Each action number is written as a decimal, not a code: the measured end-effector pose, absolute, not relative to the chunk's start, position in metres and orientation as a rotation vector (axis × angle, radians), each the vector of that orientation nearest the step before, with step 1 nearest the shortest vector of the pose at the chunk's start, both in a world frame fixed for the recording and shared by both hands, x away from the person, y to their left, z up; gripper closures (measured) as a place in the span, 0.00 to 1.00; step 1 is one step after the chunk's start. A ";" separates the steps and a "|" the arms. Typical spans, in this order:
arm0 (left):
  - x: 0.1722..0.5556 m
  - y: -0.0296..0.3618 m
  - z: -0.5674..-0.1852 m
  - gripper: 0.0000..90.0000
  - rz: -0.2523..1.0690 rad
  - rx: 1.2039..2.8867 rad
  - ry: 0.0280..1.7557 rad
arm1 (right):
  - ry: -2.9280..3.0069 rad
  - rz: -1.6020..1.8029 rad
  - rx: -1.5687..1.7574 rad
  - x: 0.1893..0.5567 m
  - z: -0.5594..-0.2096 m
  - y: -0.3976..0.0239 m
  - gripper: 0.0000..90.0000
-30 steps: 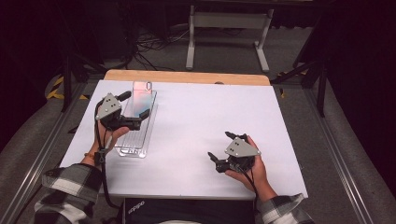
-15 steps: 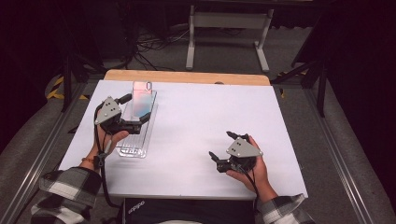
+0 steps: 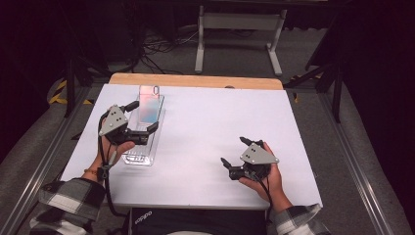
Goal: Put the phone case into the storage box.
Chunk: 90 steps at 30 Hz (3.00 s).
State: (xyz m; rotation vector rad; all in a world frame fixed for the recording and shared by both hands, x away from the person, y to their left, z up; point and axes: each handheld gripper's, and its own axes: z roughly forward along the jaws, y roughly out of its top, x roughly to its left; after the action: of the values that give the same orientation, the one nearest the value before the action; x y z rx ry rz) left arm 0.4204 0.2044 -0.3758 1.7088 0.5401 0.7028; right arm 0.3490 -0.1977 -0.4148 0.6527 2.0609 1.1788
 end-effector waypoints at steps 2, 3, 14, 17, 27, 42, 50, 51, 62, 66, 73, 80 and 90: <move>0.419 0.204 -0.376 0.06 0.696 1.707 0.534 | 2.059 1.179 0.652 0.349 -0.414 -0.198 0.12; 0.418 0.203 -0.375 0.06 0.698 1.714 0.532 | 2.057 1.182 0.656 0.349 -0.414 -0.199 0.12; 0.408 0.203 -0.374 0.06 0.693 1.719 0.508 | 2.048 1.180 0.664 0.349 -0.412 -0.203 0.12; 0.404 0.203 -0.374 0.06 0.687 1.720 0.501 | 2.044 1.183 0.664 0.348 -0.412 -0.204 0.12; 0.399 0.197 -0.376 0.06 0.682 1.740 0.472 | 2.038 1.188 0.670 0.348 -0.410 -0.204 0.12; 0.389 0.189 -0.378 0.06 0.663 1.754 0.422 | 2.019 1.197 0.688 0.347 -0.407 -0.208 0.12; 0.384 0.186 -0.380 0.06 0.660 1.761 0.406 | 2.010 1.199 0.695 0.347 -0.406 -0.210 0.12; 0.384 0.185 -0.380 0.06 0.656 1.758 0.407 | 2.009 1.199 0.696 0.347 -0.406 -0.210 0.12; 0.379 0.180 -0.387 0.06 0.653 1.779 0.389 | 2.006 1.205 0.691 0.346 -0.405 -0.209 0.12; 0.376 0.177 -0.389 0.06 0.649 1.785 0.386 | 2.005 1.209 0.688 0.345 -0.404 -0.208 0.12; 0.372 0.175 -0.391 0.06 0.642 1.789 0.379 | 2.010 1.207 0.679 0.343 -0.404 -0.205 0.11; 0.369 0.176 -0.396 0.06 0.622 1.785 0.386 | 2.006 1.205 0.683 0.341 -0.404 -0.202 0.11; 0.364 0.173 -0.403 0.06 0.594 1.799 0.386 | 2.012 1.195 0.677 0.340 -0.405 -0.201 0.10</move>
State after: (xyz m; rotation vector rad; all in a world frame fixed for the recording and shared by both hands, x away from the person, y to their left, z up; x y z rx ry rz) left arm 0.3641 0.1727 -0.4028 1.7985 0.3855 0.5944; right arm 0.3395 -0.2006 -0.4049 0.6772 2.0120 1.1945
